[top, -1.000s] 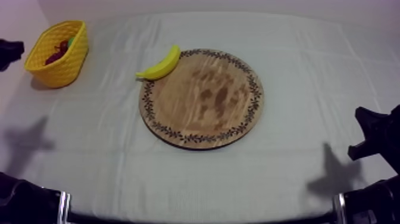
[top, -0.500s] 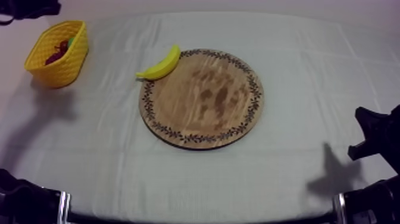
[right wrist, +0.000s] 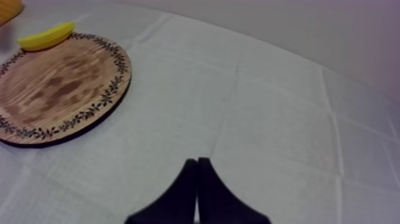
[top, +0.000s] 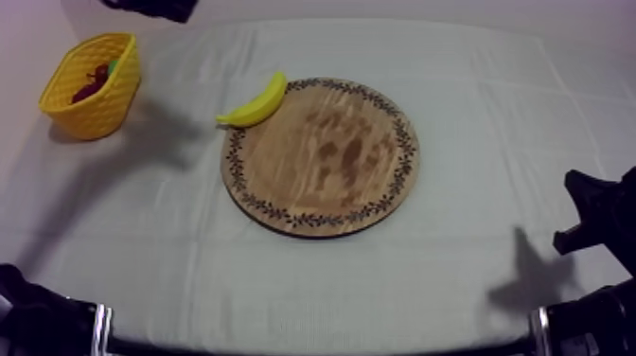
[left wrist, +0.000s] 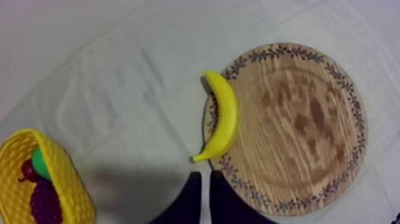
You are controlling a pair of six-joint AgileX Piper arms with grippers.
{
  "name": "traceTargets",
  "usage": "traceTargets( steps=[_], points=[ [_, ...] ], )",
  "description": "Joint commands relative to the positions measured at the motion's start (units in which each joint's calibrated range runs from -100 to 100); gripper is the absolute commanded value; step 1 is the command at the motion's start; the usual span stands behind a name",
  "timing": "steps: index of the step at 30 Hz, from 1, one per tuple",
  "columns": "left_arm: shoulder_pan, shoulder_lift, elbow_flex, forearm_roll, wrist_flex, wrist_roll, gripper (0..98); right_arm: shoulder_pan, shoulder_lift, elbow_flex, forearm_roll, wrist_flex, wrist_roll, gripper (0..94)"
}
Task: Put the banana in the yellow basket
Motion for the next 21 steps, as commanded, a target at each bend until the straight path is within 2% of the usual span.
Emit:
traceTargets(
  steps=[1,3,9,13,17,21],
  points=[
    [0.5,4.19,-3.18,-0.02,0.22,0.0,11.7,0.01,0.03,-0.03,0.0,0.03,-0.01,0.2],
    [0.83,6.27,-5.23,0.01,0.32,-0.05,19.1,0.01,0.03,-0.03,0.0,0.03,-0.01,0.2],
    [1.21,11.03,-9.5,0.68,0.67,-0.35,53.1,0.01,0.03,-0.03,0.0,0.03,-0.01,0.2],
    [1.23,14.19,-11.18,1.52,0.79,-0.96,72.1,0.01,0.03,-0.03,0.0,0.03,-0.01,0.2],
    [1.27,17.71,-12.11,2.0,0.53,-1.12,80.9,0.01,0.03,-0.03,0.0,0.03,-0.01,0.2],
    [1.33,20.94,-12.13,2.36,-0.91,-1.01,83.3,0.01,0.03,-0.03,0.0,0.03,-0.01,0.2]
  ],
)
